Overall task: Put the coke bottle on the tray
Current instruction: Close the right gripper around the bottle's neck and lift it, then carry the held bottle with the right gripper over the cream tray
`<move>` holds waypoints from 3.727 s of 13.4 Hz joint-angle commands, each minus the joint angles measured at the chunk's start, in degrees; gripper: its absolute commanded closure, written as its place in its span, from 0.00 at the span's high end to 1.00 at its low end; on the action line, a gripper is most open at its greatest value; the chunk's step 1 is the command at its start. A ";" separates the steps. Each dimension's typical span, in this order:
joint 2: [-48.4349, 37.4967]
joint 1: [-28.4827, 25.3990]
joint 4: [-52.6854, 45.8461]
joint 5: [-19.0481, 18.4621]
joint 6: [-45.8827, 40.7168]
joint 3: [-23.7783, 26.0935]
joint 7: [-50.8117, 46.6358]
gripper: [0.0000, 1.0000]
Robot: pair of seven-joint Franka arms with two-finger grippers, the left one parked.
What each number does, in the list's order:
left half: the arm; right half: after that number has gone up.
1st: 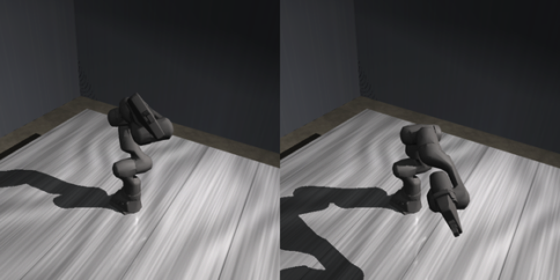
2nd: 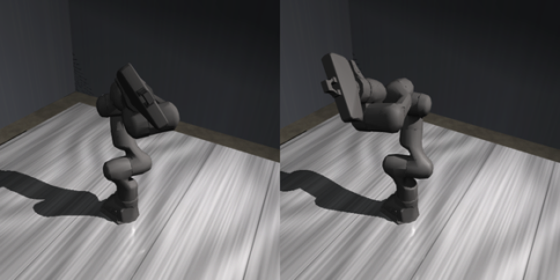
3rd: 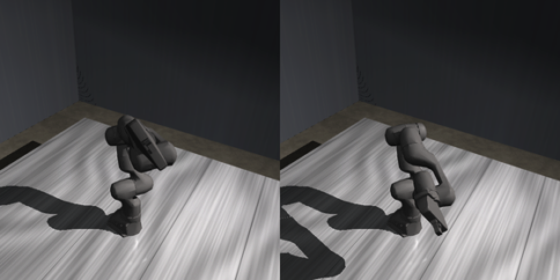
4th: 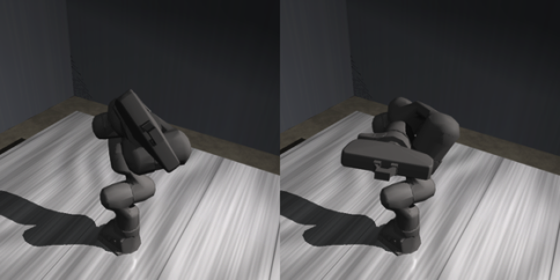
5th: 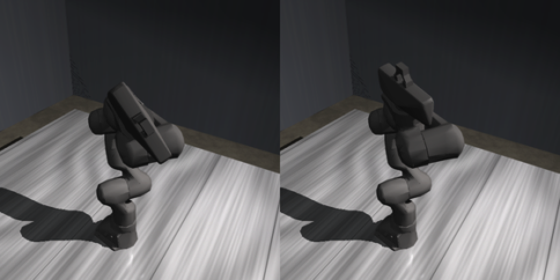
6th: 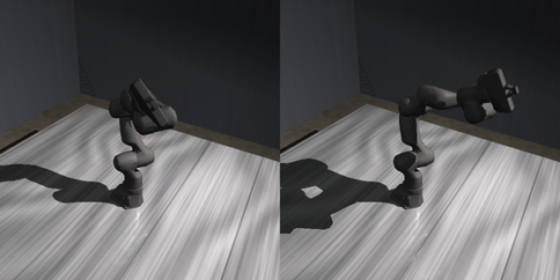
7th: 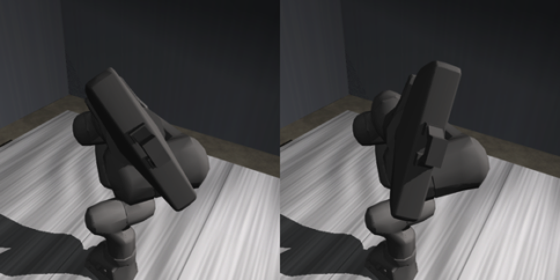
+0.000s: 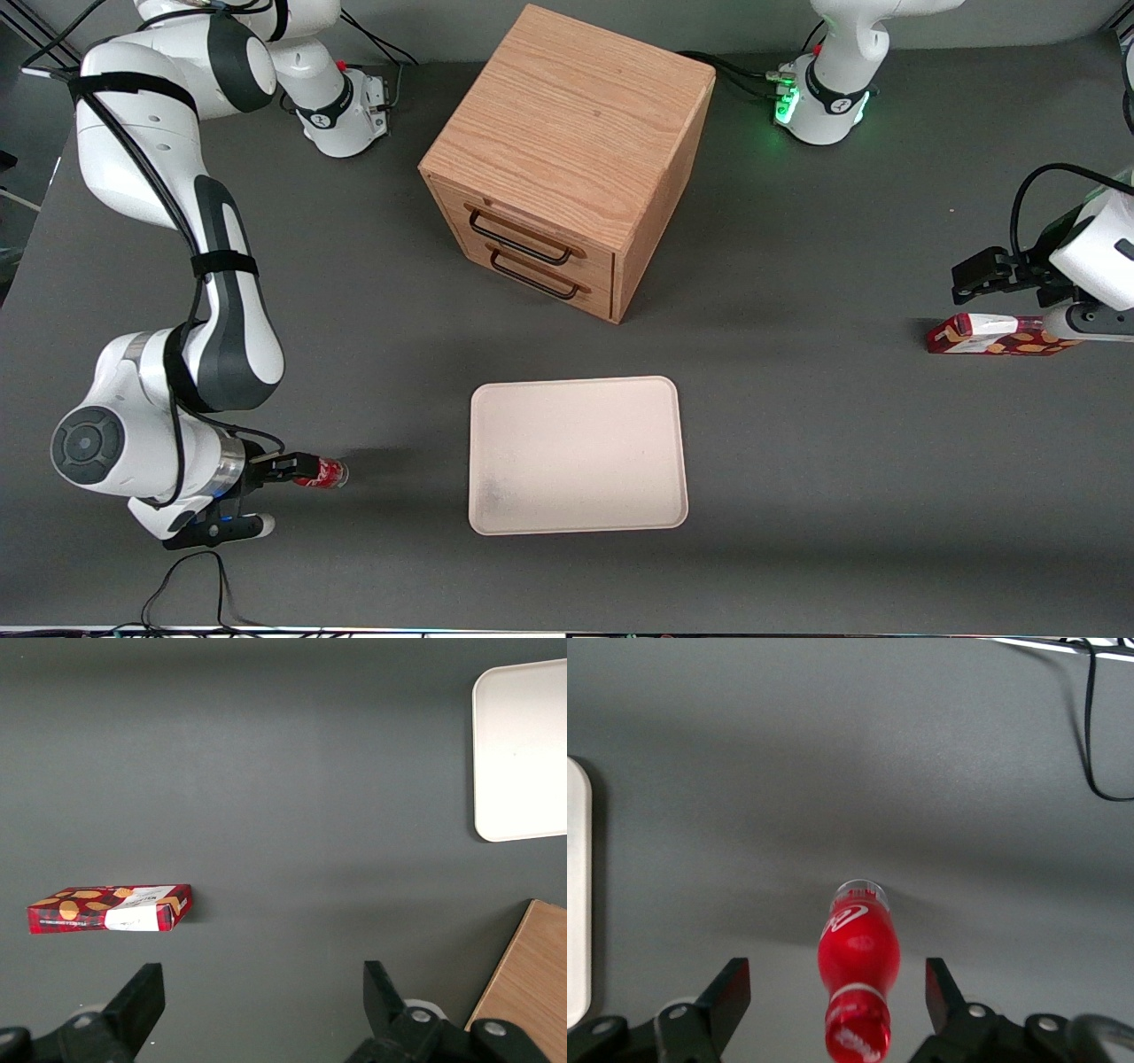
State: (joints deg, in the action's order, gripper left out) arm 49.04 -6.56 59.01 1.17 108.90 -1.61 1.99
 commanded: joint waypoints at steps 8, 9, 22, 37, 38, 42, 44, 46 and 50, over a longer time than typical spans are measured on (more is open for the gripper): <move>-7.90 -0.12 12.95 -0.21 5.08 -0.15 0.03 0.81; -8.95 -0.04 14.88 -0.30 6.49 -0.23 0.38 0.79; -10.19 -0.03 15.96 -0.73 6.59 -0.32 0.82 0.00; -19.24 1.72 -8.39 -0.91 -33.58 -0.41 0.12 0.00; -19.25 1.64 -8.48 -0.91 -33.49 0.03 0.03 0.00; -16.98 0.14 -8.48 -0.82 -26.57 3.71 -3.46 0.00; -14.08 -0.30 -8.48 -0.91 -19.90 7.31 -5.42 0.00; -11.17 -2.04 -8.56 -1.00 -11.73 8.73 -5.51 0.00; -6.60 -6.01 -8.56 -1.61 1.46 8.56 -5.33 0.00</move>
State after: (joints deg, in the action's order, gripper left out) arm 41.06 -11.35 51.92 0.75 105.44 6.59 -2.19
